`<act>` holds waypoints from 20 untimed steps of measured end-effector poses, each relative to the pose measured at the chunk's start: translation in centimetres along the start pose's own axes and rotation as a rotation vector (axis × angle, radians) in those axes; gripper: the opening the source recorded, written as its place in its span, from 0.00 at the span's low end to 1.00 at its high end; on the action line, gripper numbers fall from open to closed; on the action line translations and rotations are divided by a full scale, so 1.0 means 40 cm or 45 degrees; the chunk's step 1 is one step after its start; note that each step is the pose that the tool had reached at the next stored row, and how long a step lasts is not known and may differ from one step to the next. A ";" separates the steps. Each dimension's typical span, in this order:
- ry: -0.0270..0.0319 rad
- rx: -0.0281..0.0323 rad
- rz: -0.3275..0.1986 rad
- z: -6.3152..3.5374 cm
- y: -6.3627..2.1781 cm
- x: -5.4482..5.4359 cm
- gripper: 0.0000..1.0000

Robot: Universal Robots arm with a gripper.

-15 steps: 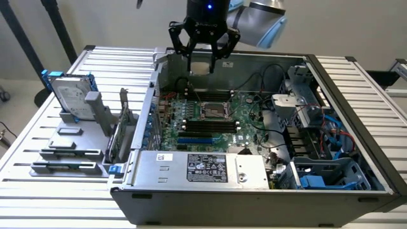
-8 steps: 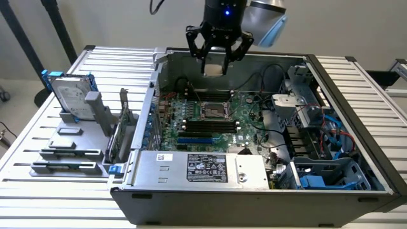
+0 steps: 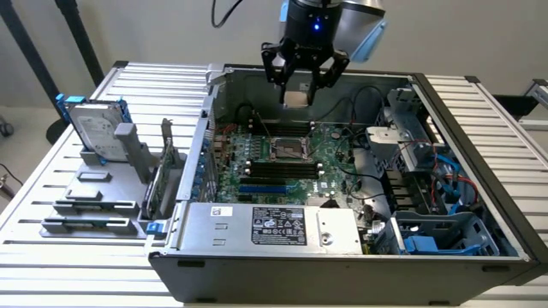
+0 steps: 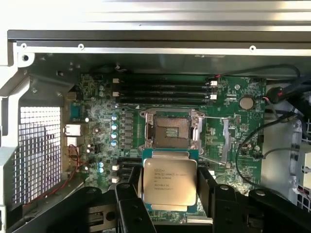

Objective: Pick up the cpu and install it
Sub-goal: 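Pick up the cpu and move it towards the insertion slot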

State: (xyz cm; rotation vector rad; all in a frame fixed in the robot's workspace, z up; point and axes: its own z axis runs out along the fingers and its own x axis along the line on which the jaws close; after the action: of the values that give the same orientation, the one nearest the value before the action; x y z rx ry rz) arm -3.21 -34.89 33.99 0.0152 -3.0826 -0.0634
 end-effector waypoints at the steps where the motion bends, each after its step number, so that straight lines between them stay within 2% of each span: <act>1: 0.0001 0.0002 0.000 0.005 0.001 -0.003 0.55; 20: 0.0000 0.0000 0.000 0.092 0.029 -0.011 0.55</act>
State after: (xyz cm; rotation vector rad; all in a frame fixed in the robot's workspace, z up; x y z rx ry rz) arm -3.00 -33.58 30.35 0.0151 -3.0826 -0.0634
